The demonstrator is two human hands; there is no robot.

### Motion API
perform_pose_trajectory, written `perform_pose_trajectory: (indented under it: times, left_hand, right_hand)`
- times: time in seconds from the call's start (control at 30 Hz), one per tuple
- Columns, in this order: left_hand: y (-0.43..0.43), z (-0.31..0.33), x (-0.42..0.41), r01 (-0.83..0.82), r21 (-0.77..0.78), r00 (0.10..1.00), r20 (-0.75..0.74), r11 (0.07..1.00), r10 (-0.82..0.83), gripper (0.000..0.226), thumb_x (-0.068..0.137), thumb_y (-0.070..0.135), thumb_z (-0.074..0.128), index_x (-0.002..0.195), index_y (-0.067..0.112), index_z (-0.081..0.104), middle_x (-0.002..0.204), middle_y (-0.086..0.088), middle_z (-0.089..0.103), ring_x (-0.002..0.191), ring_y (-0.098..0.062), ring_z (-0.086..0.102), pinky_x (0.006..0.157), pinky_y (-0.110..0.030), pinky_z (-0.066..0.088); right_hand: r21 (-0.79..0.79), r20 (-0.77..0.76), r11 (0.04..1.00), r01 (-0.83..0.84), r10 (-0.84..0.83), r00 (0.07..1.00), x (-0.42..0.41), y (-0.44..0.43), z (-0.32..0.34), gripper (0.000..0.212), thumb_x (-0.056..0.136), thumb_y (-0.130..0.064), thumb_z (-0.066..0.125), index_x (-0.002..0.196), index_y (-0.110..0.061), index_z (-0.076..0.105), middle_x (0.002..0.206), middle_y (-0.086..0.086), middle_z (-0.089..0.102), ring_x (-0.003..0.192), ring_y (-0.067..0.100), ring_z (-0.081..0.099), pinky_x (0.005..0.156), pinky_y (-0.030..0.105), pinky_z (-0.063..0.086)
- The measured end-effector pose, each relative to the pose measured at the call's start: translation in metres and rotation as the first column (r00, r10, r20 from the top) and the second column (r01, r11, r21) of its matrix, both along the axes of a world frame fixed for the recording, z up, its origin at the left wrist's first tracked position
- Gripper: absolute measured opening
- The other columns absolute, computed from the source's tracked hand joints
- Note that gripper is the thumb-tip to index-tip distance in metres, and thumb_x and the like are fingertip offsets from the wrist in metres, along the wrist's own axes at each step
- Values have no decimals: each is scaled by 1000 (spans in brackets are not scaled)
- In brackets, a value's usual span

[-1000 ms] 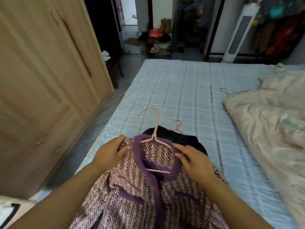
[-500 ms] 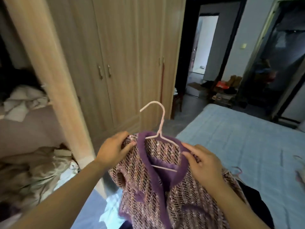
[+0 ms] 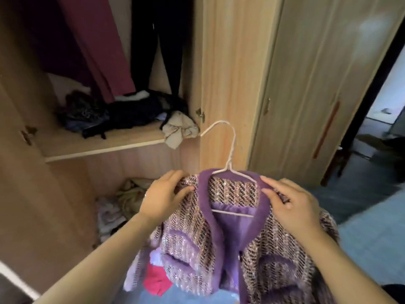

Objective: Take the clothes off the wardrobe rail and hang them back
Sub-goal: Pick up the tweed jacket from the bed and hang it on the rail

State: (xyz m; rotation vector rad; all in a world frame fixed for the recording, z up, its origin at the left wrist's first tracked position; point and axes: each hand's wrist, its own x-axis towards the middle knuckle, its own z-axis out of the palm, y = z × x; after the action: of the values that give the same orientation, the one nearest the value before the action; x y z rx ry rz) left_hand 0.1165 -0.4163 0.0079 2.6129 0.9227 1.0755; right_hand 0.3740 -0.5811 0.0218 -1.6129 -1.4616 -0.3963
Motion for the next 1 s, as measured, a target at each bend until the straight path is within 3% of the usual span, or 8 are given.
perform_pose_trajectory:
  times: [0.1,0.23,0.37,0.47,0.63,0.77,0.9,1.0]
  left_hand:
    - [40,6,-26,-101,53,995,15,993,100,45,84,58,43,104,20,56,91,2,60,85,-23,60,70,-34,48]
    - [97,23,-44,-200,59,980,22,978,199,50,81,63,40,107,24,57,94,7,61,84,-18,61,70,-38,49]
    - [166,46,-50,-262,153,965,58,953,256,44,83,62,43,104,26,57,92,9,61,82,-17,60,69,-37,48]
    - [219,71,-49,-312,227,950,57,923,307,43,83,62,43,106,28,57,92,12,59,85,-14,59,69,-35,46]
    - [302,131,-38,-331,270,943,72,904,324,47,83,63,43,110,28,59,95,11,62,87,-9,59,71,-31,47]
    - [359,171,-26,-343,272,938,144,899,314,47,80,64,43,110,31,58,96,12,61,91,-10,59,76,-37,50]
    - [414,205,-6,-352,279,932,189,893,308,41,81,62,45,108,34,56,97,14,59,95,-11,58,79,-40,49]
    - [452,232,9,-345,285,932,220,894,290,34,84,55,51,109,34,56,99,14,58,96,-12,58,81,-40,48]
  right_hand:
    - [9,-20,999,-51,51,999,-20,51,3,27,84,-39,61,109,-30,69,84,-14,66,71,5,60,61,21,46]
    - [20,-88,992,-123,124,988,-33,123,8,32,80,-39,60,110,-30,68,96,-21,65,80,2,63,64,19,51]
    - [61,-150,980,-188,195,969,-35,207,17,36,77,-25,69,112,-33,64,96,-34,59,84,-6,59,69,1,44]
    - [92,-180,970,-225,238,954,-28,272,31,40,76,-20,73,110,-38,64,90,-45,56,86,-7,60,67,7,48]
    - [164,-152,960,-227,252,956,-13,370,83,30,77,-24,72,106,-32,70,94,-26,61,83,6,63,67,5,43]
    - [199,-160,947,-254,287,944,-1,428,126,29,79,-27,69,107,-37,66,91,-34,54,75,0,58,56,7,45]
    - [260,-146,939,-225,268,952,11,475,163,26,81,-27,68,106,-34,69,90,-27,59,77,11,63,63,30,54]
    - [276,-165,937,-214,266,950,17,508,193,25,82,-31,67,106,-37,68,94,-28,61,77,9,64,63,30,52]
